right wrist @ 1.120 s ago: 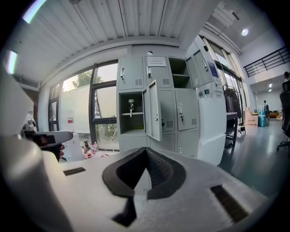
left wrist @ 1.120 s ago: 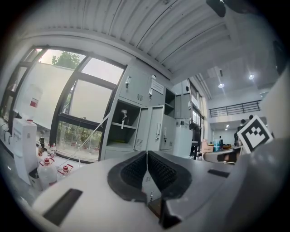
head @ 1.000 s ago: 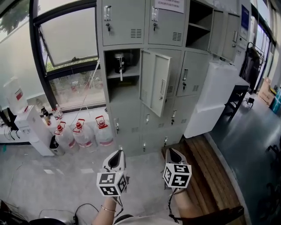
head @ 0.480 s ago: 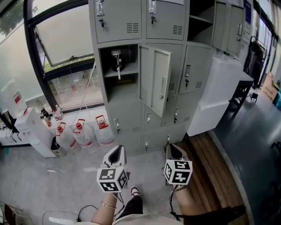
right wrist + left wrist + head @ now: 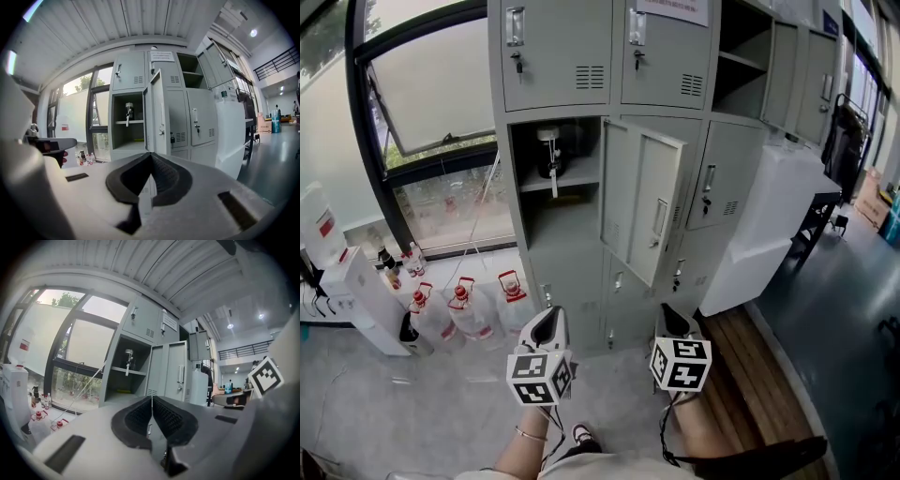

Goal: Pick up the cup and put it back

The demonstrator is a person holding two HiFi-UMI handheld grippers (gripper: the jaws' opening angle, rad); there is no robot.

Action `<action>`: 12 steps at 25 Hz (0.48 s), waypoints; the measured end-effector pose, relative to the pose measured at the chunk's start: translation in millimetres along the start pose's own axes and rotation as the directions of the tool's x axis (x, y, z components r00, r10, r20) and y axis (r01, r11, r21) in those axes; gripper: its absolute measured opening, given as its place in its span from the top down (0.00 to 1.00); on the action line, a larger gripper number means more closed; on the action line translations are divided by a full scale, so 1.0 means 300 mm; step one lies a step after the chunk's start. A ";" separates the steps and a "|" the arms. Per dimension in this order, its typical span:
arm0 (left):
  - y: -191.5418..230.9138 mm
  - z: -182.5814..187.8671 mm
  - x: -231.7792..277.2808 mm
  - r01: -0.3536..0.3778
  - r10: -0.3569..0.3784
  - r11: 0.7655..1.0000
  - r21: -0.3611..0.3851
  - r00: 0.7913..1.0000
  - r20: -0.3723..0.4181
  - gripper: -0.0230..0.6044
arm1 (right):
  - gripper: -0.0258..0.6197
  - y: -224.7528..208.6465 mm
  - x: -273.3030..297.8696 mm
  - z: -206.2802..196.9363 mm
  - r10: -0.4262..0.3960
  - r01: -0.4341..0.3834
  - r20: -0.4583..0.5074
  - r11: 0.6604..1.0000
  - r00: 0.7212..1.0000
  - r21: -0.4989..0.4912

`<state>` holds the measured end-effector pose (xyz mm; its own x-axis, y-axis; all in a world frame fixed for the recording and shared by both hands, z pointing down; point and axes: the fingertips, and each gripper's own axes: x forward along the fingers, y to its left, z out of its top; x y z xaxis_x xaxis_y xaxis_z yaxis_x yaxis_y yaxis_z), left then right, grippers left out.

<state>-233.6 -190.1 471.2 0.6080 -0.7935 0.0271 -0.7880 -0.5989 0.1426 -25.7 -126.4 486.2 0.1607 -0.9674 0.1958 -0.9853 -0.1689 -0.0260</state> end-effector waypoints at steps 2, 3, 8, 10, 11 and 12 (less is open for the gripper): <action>0.028 0.025 0.066 0.008 -0.008 1.000 0.005 1.000 0.007 0.94 | 0.97 -0.003 0.066 0.037 -0.006 0.006 0.011 1.000 1.000 -0.002; 0.042 0.037 0.099 0.012 -0.012 1.000 0.008 1.000 0.010 0.94 | 0.97 -0.004 0.100 0.055 -0.009 0.009 0.016 1.000 1.000 -0.002; 0.126 0.080 0.250 0.016 -0.016 1.000 0.015 1.000 0.018 0.94 | 0.97 0.026 0.268 0.126 0.002 -0.002 0.033 1.000 0.999 -0.013; 0.160 0.090 0.305 0.014 -0.015 1.000 0.017 1.000 0.017 0.94 | 0.97 0.039 0.334 0.146 0.009 -0.009 0.035 1.000 0.999 -0.013; 0.176 0.094 0.330 0.015 -0.015 1.000 0.019 1.000 0.015 0.94 | 0.97 0.044 0.366 0.155 0.010 -0.010 0.036 1.000 0.999 -0.012; 0.192 0.096 0.354 0.015 -0.015 1.000 0.022 1.000 0.012 0.94 | 0.97 0.048 0.396 0.163 0.009 -0.009 0.038 1.000 0.999 -0.010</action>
<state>-217.3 -311.8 453.8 0.6187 -0.7856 0.0127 -0.7808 -0.6129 0.1211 -17.9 -252.9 461.2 0.1535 -0.9753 0.1586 -0.9872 -0.1583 -0.0177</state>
